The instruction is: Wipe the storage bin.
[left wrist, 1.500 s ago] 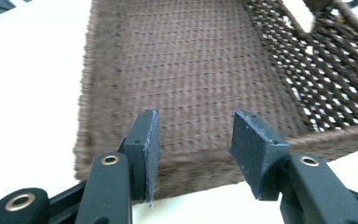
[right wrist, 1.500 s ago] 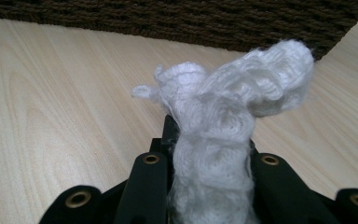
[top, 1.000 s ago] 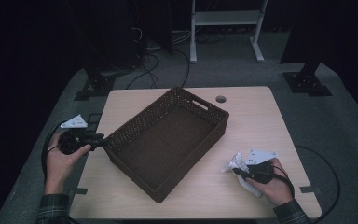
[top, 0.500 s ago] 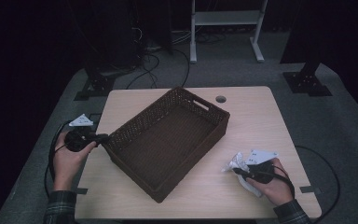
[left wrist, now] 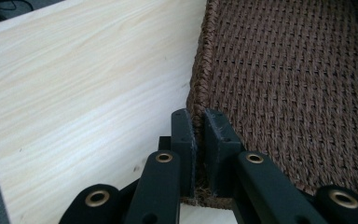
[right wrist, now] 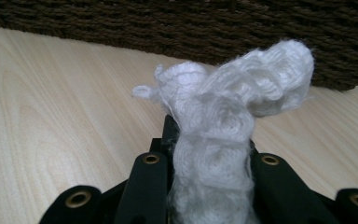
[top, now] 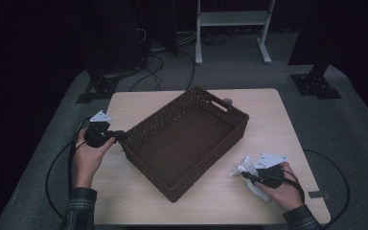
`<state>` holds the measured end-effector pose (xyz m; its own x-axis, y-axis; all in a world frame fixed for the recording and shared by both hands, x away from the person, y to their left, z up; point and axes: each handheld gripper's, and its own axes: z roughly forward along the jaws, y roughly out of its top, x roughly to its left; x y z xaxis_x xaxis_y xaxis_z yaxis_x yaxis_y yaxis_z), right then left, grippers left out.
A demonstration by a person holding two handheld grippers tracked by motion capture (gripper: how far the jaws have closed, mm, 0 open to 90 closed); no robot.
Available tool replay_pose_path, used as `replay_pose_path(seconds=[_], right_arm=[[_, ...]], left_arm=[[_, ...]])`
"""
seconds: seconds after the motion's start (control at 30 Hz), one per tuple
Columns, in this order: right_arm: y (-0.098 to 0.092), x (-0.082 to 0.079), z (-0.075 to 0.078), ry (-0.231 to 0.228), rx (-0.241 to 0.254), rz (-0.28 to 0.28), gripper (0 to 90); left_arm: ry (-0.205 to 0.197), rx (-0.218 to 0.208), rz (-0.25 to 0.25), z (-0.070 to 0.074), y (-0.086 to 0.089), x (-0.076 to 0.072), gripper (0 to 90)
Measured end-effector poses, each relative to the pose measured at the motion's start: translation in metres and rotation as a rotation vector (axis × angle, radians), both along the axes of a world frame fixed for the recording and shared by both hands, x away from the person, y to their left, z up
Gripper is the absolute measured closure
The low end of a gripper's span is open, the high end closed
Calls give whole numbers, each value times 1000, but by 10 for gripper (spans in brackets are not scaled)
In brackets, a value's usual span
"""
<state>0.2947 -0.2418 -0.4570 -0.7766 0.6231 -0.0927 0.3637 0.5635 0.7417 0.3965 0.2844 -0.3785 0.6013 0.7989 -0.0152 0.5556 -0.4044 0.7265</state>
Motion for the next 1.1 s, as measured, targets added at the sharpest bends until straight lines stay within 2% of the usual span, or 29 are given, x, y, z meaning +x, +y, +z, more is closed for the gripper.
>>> replay_pose_path(seconds=[0.2,0.33,0.47,0.63,0.73,0.83,1.0,1.1], right_arm=[[-6,-1,1,-3,6,-17,743],[-9,-2,0,-3,4,-19,743],[-11,-3,1,-2,7,-24,743],[-13,-6,2,-6,9,-25,743],[-14,-8,2,-5,9,-32,743],[-16,-10,2,-6,8,-38,743],[-19,-14,2,-5,6,-51,743],[-21,-16,1,-4,5,-60,743]], left_arm=[[-7,0,6,-1,-22,11,823],[-5,-25,7,-2,-31,14,823],[3,-67,-10,-3,-29,13,821],[13,-103,-56,-4,-26,7,811],[22,-91,-87,-2,-28,2,805],[27,-91,-98,-3,-29,-3,803],[31,-128,-115,-6,-35,-11,789],[30,-127,-125,-6,-41,-14,781]])
